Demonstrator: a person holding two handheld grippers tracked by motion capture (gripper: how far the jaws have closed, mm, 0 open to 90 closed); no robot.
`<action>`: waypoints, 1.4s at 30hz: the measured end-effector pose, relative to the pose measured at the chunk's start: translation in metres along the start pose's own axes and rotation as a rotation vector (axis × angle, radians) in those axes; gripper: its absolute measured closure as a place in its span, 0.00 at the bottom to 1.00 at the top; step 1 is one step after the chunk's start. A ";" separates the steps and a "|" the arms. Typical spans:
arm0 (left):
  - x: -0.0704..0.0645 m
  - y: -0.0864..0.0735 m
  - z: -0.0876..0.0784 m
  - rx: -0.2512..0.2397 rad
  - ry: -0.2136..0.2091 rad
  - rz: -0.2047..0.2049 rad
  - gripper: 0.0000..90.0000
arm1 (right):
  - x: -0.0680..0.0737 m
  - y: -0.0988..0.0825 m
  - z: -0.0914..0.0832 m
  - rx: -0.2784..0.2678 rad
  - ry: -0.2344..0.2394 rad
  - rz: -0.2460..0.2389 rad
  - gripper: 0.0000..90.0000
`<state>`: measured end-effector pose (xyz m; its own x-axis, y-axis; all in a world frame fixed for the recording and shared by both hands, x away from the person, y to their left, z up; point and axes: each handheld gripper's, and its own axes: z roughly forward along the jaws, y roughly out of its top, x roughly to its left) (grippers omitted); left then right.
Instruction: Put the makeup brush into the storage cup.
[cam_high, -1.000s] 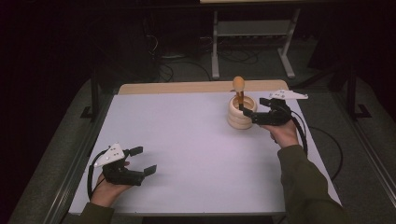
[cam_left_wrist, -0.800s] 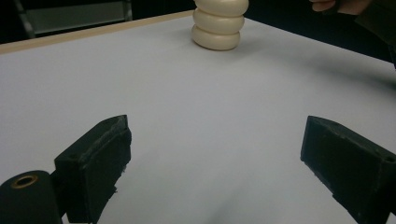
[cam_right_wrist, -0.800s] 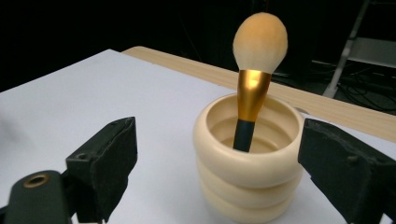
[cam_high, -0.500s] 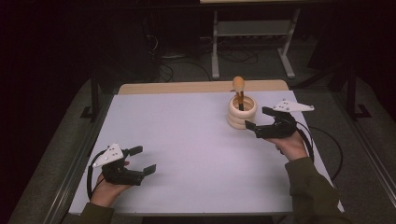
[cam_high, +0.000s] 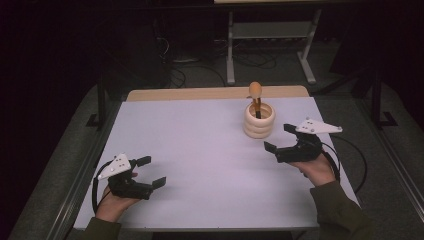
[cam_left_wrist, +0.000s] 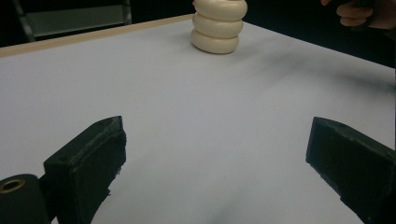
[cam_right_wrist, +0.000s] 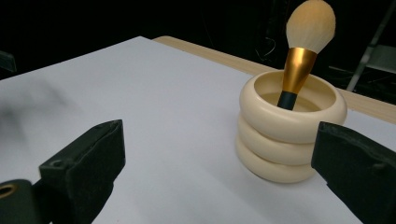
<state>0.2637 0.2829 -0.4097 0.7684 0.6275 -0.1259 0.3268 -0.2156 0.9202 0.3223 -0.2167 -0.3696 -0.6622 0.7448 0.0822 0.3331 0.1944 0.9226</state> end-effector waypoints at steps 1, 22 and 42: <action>0.000 0.000 0.000 0.000 -0.001 -0.003 0.05 | 0.001 -0.002 -0.002 0.000 -0.002 -0.002 0.02; 0.000 -0.001 -0.001 -0.016 -0.009 -0.014 0.05 | 0.017 -0.038 -0.043 -0.027 0.003 0.025 0.02; -0.003 0.001 -0.001 -0.023 -0.016 -0.007 0.05 | 0.022 -0.073 -0.060 0.006 0.005 0.018 0.02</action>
<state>0.2611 0.2822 -0.4081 0.7752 0.6165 -0.1380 0.3196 -0.1942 0.9274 0.2434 -0.2522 -0.4123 -0.6593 0.7452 0.1002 0.3490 0.1852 0.9186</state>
